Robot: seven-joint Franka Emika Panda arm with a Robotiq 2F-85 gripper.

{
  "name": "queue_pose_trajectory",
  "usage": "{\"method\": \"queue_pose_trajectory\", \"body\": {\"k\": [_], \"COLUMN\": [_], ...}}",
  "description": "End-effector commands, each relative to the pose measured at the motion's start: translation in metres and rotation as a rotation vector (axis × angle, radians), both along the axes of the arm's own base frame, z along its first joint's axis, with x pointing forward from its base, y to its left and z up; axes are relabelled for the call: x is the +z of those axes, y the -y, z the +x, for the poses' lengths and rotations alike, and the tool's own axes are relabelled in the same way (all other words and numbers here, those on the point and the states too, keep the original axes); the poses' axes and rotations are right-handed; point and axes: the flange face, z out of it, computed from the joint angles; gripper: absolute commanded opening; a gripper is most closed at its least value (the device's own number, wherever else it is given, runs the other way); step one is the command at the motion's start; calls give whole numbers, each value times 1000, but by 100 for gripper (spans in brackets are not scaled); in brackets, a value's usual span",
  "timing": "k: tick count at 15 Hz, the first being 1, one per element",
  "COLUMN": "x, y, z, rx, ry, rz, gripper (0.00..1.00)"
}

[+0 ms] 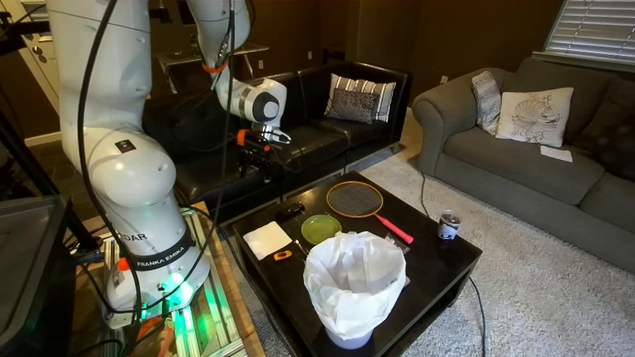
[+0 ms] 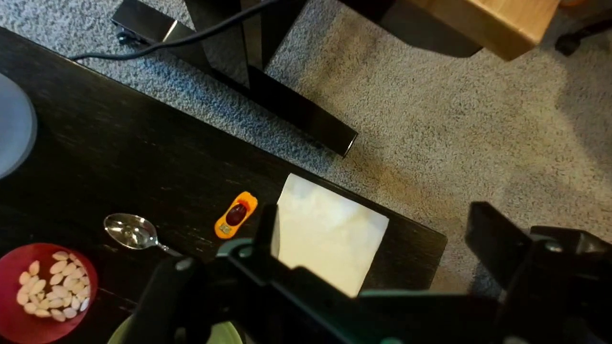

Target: Turn the orange object to the left.

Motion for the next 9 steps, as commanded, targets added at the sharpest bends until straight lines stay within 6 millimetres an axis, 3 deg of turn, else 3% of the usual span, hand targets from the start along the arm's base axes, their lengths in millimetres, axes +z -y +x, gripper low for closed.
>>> {"method": "queue_pose_trajectory", "body": {"k": [1,6,7,9], "x": [-38,-83,-67,-79], "y": [2,21,20,24], "z": [13,19,12,15], "rx": [30,0,1,-7], "ry": [42,-32,-7,-29], "rz": [15,35,18,20], "gripper": [100,100,100,100]}}
